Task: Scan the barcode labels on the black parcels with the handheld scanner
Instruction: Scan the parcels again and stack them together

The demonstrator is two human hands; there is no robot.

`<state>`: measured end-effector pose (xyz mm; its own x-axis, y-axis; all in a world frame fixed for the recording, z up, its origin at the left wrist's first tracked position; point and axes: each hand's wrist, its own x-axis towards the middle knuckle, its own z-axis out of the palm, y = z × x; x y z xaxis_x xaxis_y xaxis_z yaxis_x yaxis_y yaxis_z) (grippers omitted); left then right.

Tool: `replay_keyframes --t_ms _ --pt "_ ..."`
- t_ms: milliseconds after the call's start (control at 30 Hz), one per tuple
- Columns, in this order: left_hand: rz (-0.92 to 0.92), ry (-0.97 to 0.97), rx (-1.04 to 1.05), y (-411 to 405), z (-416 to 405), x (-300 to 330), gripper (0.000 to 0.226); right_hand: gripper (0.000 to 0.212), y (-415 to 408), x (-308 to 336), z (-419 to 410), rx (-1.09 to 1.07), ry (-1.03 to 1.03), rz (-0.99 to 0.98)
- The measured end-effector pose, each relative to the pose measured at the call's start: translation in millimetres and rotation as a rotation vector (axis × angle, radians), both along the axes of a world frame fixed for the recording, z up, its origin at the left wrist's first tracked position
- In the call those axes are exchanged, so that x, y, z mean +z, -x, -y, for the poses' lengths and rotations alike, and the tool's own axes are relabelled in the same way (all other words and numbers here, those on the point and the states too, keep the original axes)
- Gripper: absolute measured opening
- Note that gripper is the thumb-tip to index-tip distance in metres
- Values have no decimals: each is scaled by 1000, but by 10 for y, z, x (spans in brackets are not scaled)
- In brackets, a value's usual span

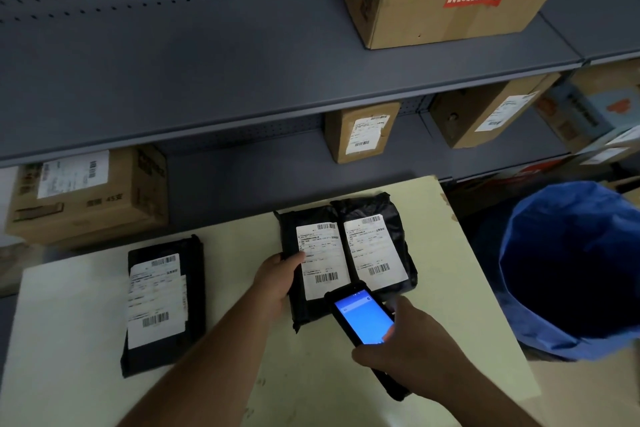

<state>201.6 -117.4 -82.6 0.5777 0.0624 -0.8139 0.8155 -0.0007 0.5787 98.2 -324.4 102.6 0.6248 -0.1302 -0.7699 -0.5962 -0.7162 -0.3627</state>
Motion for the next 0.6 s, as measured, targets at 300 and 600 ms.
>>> replay_keyframes --t_ms 300,600 --pt "95 45 127 81 -593 303 86 51 -87 58 -519 83 -34 23" --pt "112 -173 190 251 -1591 492 58 58 -105 86 -1179 236 -56 65"
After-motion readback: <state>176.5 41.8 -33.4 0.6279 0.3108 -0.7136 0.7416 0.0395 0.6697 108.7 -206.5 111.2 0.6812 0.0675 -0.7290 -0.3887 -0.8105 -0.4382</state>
